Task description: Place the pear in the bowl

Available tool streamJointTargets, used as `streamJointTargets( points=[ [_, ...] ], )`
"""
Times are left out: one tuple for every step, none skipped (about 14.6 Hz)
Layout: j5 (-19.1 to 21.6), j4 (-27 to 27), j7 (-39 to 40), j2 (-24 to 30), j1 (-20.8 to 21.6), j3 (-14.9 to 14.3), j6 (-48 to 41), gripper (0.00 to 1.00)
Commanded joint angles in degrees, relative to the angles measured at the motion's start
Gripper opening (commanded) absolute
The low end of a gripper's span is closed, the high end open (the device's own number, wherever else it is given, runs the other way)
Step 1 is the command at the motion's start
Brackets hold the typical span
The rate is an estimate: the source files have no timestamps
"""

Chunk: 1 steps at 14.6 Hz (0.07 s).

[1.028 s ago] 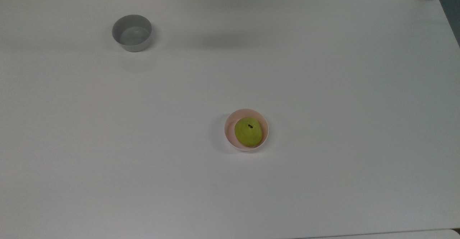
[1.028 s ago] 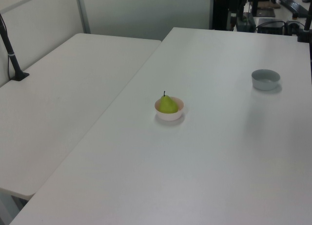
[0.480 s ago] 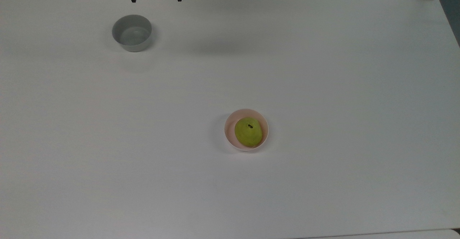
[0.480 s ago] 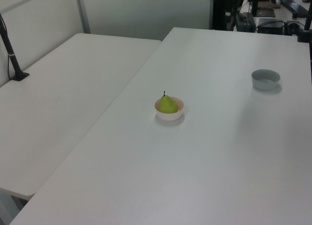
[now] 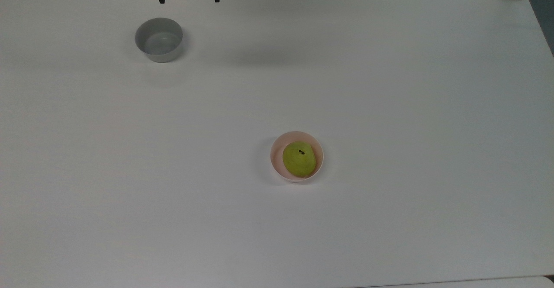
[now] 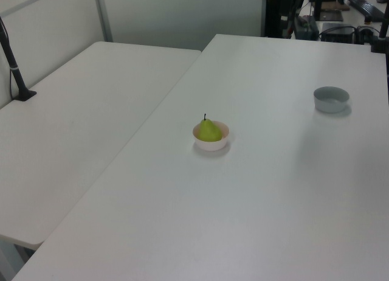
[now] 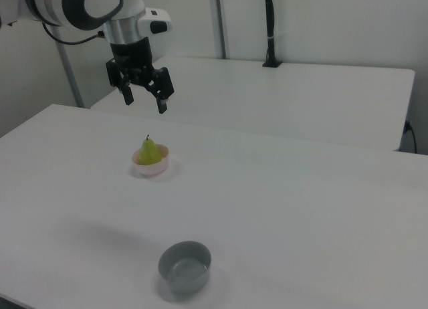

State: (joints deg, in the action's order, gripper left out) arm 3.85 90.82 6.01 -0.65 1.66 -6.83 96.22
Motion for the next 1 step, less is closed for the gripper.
streamJointTargets(
  points=[
    [-0.51, 1.55, 0.85, 1.09, 0.27, 0.06, 1.25, 1.00]
  ],
)
